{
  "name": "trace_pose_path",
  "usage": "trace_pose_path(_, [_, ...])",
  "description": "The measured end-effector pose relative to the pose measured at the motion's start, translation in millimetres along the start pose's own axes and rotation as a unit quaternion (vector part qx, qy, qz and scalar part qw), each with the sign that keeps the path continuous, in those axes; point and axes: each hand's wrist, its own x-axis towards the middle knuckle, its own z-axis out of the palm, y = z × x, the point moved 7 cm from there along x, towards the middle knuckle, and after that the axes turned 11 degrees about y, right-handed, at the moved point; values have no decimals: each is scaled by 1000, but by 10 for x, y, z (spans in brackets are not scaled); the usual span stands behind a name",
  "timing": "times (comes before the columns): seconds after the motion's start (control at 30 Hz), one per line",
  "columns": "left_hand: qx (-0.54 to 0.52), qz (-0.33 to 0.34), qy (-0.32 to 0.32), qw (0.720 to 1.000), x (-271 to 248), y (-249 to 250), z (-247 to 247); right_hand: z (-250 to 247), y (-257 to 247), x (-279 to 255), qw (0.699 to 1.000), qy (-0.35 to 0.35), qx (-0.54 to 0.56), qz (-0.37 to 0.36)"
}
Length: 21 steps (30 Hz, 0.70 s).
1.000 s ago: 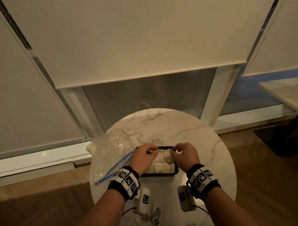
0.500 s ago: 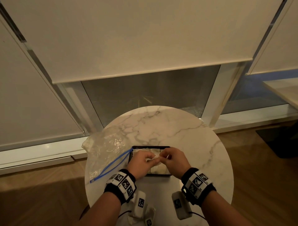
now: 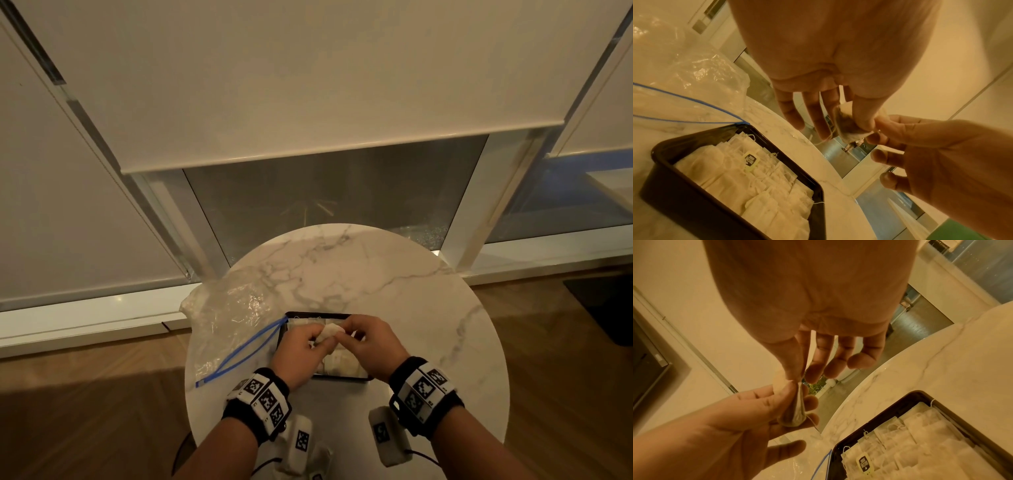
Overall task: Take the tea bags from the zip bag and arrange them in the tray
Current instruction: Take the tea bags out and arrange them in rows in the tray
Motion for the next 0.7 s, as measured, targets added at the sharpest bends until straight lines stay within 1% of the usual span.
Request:
trace_pose_path(0.03, [16,2,0,1000,13,-23,-4,-16,19,21,1000,2,0,6])
trace_pose_path(0.07, [38,2,5,999,18,-53,-17,-53,67,50,1000,22,-1,20])
trace_pose_path(0.1, [52,-3,18,998,24,-88,-41,-116,139,84,998,56,-14,38])
trace_pose_path(0.17, [62,-23,54,996,35,-153,-121,-266,262,135,987,128,-75,65])
trace_pose_path(0.2, [61,-33,65,995,42,-173,-146,-277,314,153,983,131,-108,66])
trace_pose_path(0.23, [57,-39,66,995,52,-194,-150,-246,334,157,984,108,-127,63])
trace_pose_path(0.3, [57,-43,51,996,68,-223,-115,-143,360,138,988,51,-132,62])
trace_pose_path(0.4, [65,-30,16,997,85,-165,-36,-158,373,149,989,40,-127,57])
trace_pose_path(0.5, [54,-13,-40,998,83,-67,94,-115,314,143,995,-2,-88,43])
trace_pose_path(0.57, [48,0,-63,997,92,-31,181,-89,276,138,996,-24,-84,30])
trace_pose_path(0.63, [33,0,-62,998,108,-18,245,-90,263,142,996,-36,-73,24])
trace_pose_path(0.7, [19,-12,-48,999,127,-13,284,-118,278,163,997,-41,-52,29])
